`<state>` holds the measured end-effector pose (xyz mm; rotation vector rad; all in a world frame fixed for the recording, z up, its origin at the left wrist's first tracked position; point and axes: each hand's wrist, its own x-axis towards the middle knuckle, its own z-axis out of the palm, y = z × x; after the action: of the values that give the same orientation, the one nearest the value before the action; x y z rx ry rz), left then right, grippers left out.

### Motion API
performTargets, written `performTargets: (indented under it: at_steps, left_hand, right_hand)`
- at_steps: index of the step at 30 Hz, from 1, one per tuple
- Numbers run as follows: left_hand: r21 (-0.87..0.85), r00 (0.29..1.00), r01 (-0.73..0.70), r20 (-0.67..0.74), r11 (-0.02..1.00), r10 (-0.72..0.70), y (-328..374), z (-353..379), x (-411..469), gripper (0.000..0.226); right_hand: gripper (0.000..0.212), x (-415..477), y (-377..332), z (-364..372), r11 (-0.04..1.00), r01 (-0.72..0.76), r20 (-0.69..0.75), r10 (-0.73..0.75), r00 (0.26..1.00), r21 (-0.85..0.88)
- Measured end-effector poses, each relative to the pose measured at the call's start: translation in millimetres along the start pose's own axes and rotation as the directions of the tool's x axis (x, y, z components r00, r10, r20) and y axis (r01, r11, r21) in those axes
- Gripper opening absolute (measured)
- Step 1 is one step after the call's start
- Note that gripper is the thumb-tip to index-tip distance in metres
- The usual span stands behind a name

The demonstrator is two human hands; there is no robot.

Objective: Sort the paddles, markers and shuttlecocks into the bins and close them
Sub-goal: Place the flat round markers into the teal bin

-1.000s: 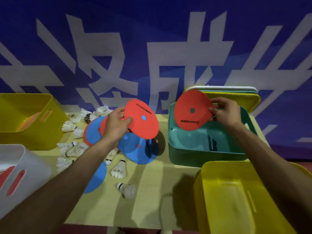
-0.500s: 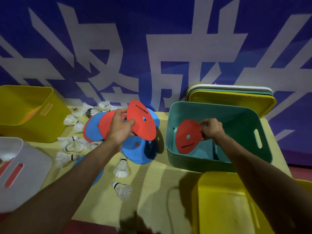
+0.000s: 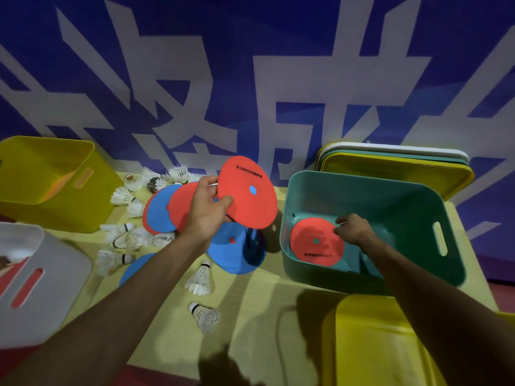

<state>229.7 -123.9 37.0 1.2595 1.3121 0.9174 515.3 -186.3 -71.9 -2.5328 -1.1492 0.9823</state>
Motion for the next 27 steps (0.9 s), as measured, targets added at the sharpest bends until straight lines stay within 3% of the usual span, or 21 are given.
performTargets:
  at_steps: [2, 4, 7, 10, 12, 15, 21, 27]
  left_hand:
    - [-0.037, 1.0, -0.017, 0.006, 0.999, 0.017, 5.2, 4.0, -2.2, 0.034]
    - [-0.08, 0.999, -0.03, 0.007, 0.996, 0.031, 11.1, 9.1, -4.1, 0.035]
    - [-0.12, 0.999, -0.038, 0.033, 0.992, 0.042, 20.2, 19.4, -8.3, 0.035]
    - [-0.147, 0.996, -0.023, 0.081, 0.989, 0.036, 24.5, 31.2, -13.1, 0.035]
    - [-0.165, 0.994, -0.013, 0.104, 0.986, 0.031, 26.2, 39.7, -17.0, 0.036]
    - [-0.17, 0.988, 0.005, 0.15, 0.985, 0.021, 28.0, 54.0, -23.9, 0.036]
    - [-0.085, 0.939, 0.073, 0.342, 0.994, -0.039, 24.0, 79.8, -37.8, 0.031]
    - [-0.003, 0.926, 0.109, 0.363, 0.994, -0.101, 19.0, 81.2, -37.7, 0.031]
  right_hand:
    - [0.026, -3.7, -4.2, -3.9, 0.996, 0.045, -0.006, -0.045, 0.999, 0.078]
    - [0.015, -14.8, -15.4, -10.4, 0.943, 0.088, 0.018, -0.099, 0.995, 0.321]
    - [0.019, -44.8, -42.8, -28.1, 0.752, 0.145, 0.027, -0.212, 0.977, 0.642]
    - [0.033, -71.3, -61.1, -47.2, 0.577, 0.135, 0.057, -0.302, 0.952, 0.805]
    - [0.031, -82.6, -62.0, -57.2, 0.525, 0.155, 0.04, -0.34, 0.939, 0.837]
    - [0.028, -93.7, -50.0, -68.6, 0.49, 0.203, -0.074, -0.27, 0.96, 0.848]
    - [0.018, -108.7, -8.6, -81.2, 0.551, 0.217, -0.184, -0.115, 0.976, 0.806]
    - [0.02, -91.7, 30.2, -87.2, 0.557, 0.166, -0.217, 0.026, 0.976, 0.813]
